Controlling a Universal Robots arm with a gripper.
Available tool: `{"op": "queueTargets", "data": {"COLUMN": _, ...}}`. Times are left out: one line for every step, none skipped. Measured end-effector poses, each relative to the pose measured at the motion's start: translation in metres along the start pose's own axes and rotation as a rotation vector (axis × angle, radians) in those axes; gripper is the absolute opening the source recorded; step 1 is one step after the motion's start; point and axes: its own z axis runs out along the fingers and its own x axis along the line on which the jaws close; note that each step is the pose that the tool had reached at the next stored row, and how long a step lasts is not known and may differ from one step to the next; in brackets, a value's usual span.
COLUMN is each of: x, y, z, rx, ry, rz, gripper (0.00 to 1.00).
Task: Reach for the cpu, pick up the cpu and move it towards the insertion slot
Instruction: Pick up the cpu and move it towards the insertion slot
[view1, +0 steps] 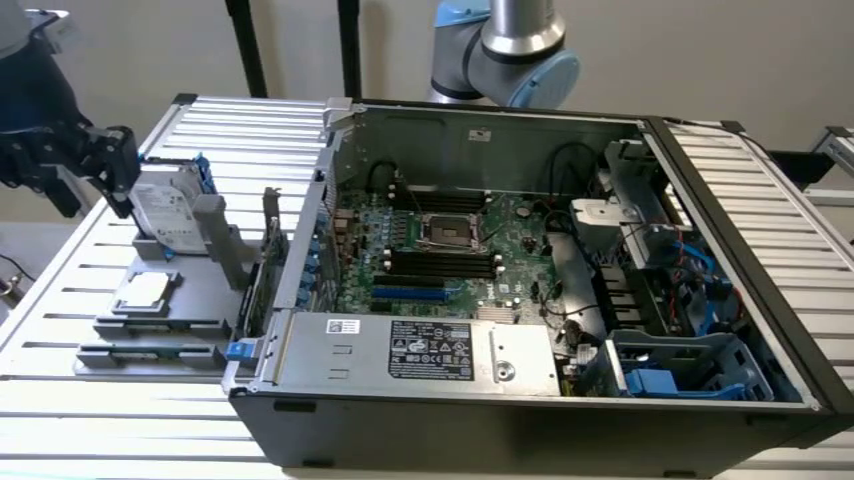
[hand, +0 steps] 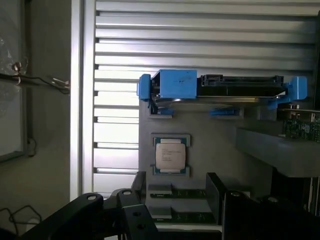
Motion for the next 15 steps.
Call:
{"op": "queueTargets", "data": {"x": 0.0, "y": -0.0001, "z": 0.0018, "rx": 0.0, "ry": 0.0001, "rz": 0.0, "gripper": 0.6}}
{"op": "queueTargets", "data": {"x": 0.0, "y": -0.0001, "z": 0.0036, "rx": 0.0, "ry": 0.0, "rz": 0.0, "gripper": 0.6}}
{"op": "queueTargets", "data": {"x": 0.0, "y": -0.0002, "z": 0.0054, "rx": 0.0, "ry": 0.0, "rz": 0.0, "gripper": 0.6}}
{"op": "queueTargets", "data": {"x": 0.0, "y": -0.0002, "z": 0.0072, "rx": 0.0, "ry": 0.0, "rz": 0.0, "gripper": 0.6}}
{"op": "queueTargets", "data": {"x": 0.0, "y": -0.0003, "z": 0.0091, "rx": 0.0, "ry": 0.0, "rz": 0.0, "gripper": 0.6}}
{"op": "queueTargets", "data": {"x": 0.0, "y": -0.0004, "z": 0.011, "rx": 0.0, "ry": 0.0, "rz": 0.0, "gripper": 0.6}}
{"op": "queueTargets", "data": {"x": 0.0, "y": -0.0005, "z": 0.0128, "rx": 0.0, "ry": 0.0, "rz": 0.0, "gripper": 0.6}}
{"op": "queueTargets", "data": {"x": 0.001, "y": -0.0005, "z": 0.0146, "rx": 0.0, "ry": 0.0, "rz": 0.0, "gripper": 0.6}}
{"op": "queueTargets", "data": {"x": 0.001, "y": -0.0006, "z": 0.0163, "rx": 0.0, "ry": 0.0, "rz": 0.0, "gripper": 0.6}}
{"op": "queueTargets", "data": {"x": 0.001, "y": -0.0007, "z": 0.0181, "rx": 0.0, "ry": 0.0, "rz": 0.0, "gripper": 0.6}}
{"op": "queueTargets", "data": {"x": 0.001, "y": -0.0007, "z": 0.02, "rx": 0.0, "ry": 0.0, "rz": 0.0, "gripper": 0.6}}
{"op": "queueTargets", "data": {"x": 0.001, "y": -0.0008, "z": 0.0218, "rx": 0.0, "ry": 0.0, "rz": 0.0, "gripper": 0.6}}
{"op": "queueTargets", "data": {"x": 0.001, "y": -0.0009, "z": 0.0236, "rx": 0.0, "ry": 0.0, "rz": 0.0, "gripper": 0.6}}
{"op": "queueTargets", "data": {"x": 0.001, "y": -0.0009, "z": 0.0255, "rx": 0.0, "ry": 0.0, "rz": 0.0, "gripper": 0.6}}
{"op": "queueTargets", "data": {"x": 0.001, "y": -0.001, "z": 0.0273, "rx": 0.0, "ry": 0.0, "rz": 0.0, "gripper": 0.6}}
